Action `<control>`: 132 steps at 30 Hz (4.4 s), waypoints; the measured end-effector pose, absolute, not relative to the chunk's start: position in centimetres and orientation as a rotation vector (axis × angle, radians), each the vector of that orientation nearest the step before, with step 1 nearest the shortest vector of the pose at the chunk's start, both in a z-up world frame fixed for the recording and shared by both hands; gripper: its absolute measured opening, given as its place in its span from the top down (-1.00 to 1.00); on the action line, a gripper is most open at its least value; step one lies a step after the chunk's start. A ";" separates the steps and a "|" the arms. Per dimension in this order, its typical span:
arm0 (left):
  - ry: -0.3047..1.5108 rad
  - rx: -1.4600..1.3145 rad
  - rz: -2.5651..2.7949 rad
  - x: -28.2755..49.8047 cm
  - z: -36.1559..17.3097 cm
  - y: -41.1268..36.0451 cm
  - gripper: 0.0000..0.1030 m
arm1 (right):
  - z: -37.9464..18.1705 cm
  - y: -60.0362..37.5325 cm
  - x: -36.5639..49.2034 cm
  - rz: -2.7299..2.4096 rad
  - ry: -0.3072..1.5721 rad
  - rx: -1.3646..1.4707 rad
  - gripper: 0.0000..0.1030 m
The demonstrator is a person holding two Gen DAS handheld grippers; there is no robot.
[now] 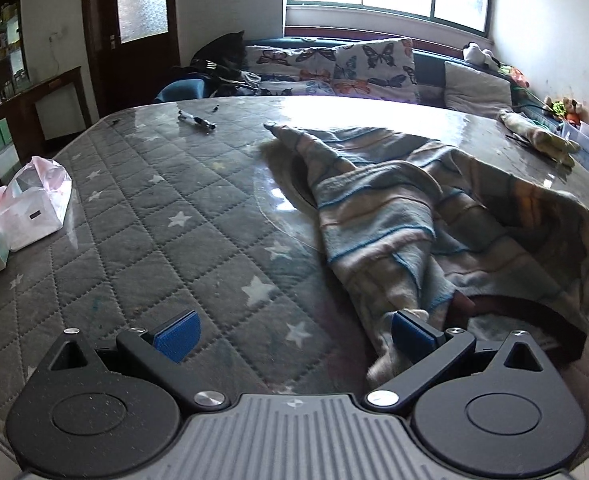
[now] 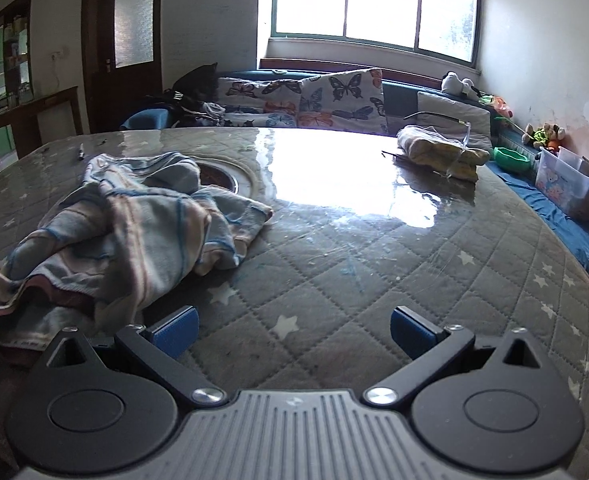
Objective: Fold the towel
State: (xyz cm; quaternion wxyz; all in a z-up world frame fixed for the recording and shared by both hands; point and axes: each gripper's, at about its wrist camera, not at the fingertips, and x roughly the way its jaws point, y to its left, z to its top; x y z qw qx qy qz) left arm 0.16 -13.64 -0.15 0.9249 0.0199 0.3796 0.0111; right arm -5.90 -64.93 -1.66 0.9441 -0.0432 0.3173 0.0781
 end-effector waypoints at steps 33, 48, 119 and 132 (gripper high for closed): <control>0.815 0.083 0.043 -0.1 -6.2 -60.3 -1.00 | -2.6 -62.4 -8.2 0.251 0.655 -0.136 -1.00; 0.822 0.053 0.068 0.5 -6.8 -72.3 -1.00 | -1.9 -61.7 -8.0 0.275 0.630 -0.152 -1.00; 0.758 -0.052 -0.126 1.6 1.3 -49.6 -0.23 | 1.6 -55.9 2.5 0.469 0.555 -0.256 0.91; 0.715 -0.061 -0.204 1.5 2.0 -33.6 0.89 | -0.1 -65.2 1.6 0.192 0.594 -0.085 0.94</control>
